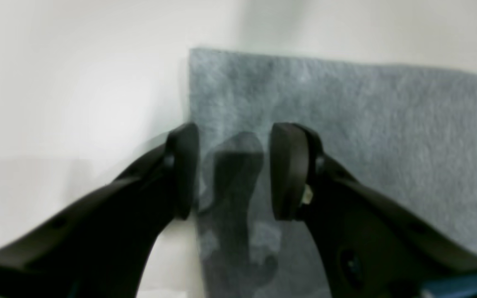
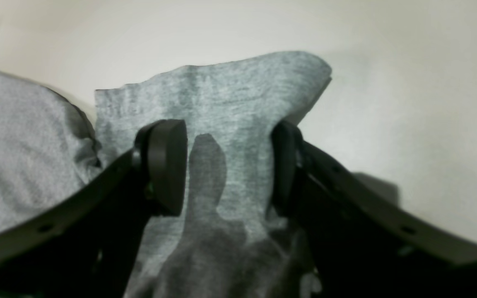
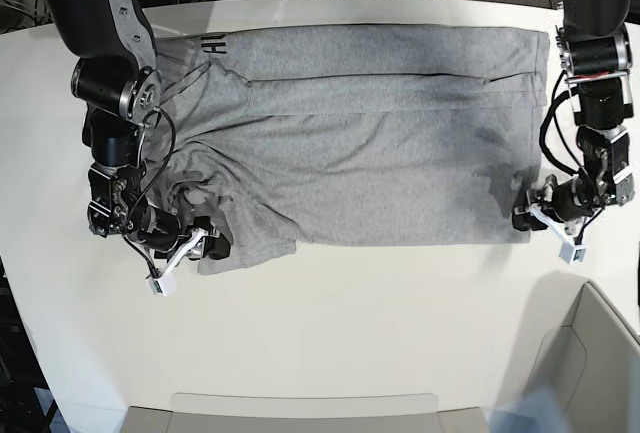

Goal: Fold the T-shirt properly
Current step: 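Move the left gripper to the hem corner and grasp it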

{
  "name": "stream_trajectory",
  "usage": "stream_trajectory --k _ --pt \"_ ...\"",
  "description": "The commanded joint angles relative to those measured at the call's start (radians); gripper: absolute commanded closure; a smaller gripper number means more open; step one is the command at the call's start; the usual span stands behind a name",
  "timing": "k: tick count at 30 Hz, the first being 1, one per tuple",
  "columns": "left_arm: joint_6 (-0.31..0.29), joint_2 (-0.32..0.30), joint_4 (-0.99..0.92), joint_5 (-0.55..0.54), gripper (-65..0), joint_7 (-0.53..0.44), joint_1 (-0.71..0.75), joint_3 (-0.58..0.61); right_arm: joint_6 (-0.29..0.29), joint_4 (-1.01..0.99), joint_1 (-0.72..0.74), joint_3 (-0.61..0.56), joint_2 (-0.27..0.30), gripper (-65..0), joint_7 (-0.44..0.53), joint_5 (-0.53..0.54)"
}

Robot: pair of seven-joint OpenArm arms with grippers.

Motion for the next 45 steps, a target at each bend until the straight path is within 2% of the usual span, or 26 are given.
stream_trajectory --k 1,4,7,10,16,19,22,24,25,30,35,45 --pt "-0.009 -0.020 0.010 -0.012 -29.0 -0.035 -0.027 0.028 -0.013 0.003 0.017 -0.003 0.006 -31.5 -0.041 -0.038" --pt "0.004 -0.020 0.004 -0.012 -29.0 -0.091 -0.035 0.092 -0.013 0.003 0.017 -0.003 0.006 -31.5 -0.041 -0.038" --pt "0.059 -0.020 -0.047 -0.012 -29.1 -0.144 -0.040 0.123 -0.013 0.003 0.017 -0.003 0.006 -31.5 -0.041 -0.038" --pt "0.060 -0.016 -0.130 -0.012 -29.2 -0.197 -0.092 0.166 -0.013 0.003 0.017 -0.003 0.006 -31.5 -0.041 -0.038" --pt "0.057 -0.005 -0.217 -0.014 -28.7 -0.243 -0.143 0.258 -0.013 0.003 0.023 -0.005 0.000 -30.8 -0.041 -0.038" --pt "0.013 0.007 -0.220 -0.014 -22.6 -0.240 -0.141 0.265 -0.013 0.003 0.024 -0.066 -0.001 -23.4 -0.035 -0.038" --pt "0.008 0.010 -0.222 -0.014 -10.1 -0.240 -0.138 0.265 -0.022 0.004 0.026 -0.132 -0.001 -10.5 -0.032 -0.037" --pt "0.004 0.027 -0.222 -0.014 -2.6 -0.236 -0.138 0.262 -0.024 0.004 0.029 -0.132 -0.001 -2.1 -0.032 -0.034" --pt "0.001 0.029 -0.222 -0.014 0.0 -0.234 -0.138 0.261 -0.024 0.006 0.038 -0.132 -0.001 0.0 -0.030 -0.034" --pt "-0.001 0.029 -0.217 -0.019 0.0 -0.233 -0.139 0.241 -0.024 0.006 0.058 -0.138 -0.001 0.0 0.034 -0.037" --pt "-0.002 0.029 -0.216 -0.019 0.0 -0.231 -0.139 0.089 -0.024 0.006 0.070 -0.135 -0.001 0.0 0.138 -0.037" --pt "-0.002 0.029 -0.216 -0.019 0.0 -0.231 -0.139 0.074 -0.024 0.006 0.158 -0.133 -0.003 0.0 0.221 -0.034"
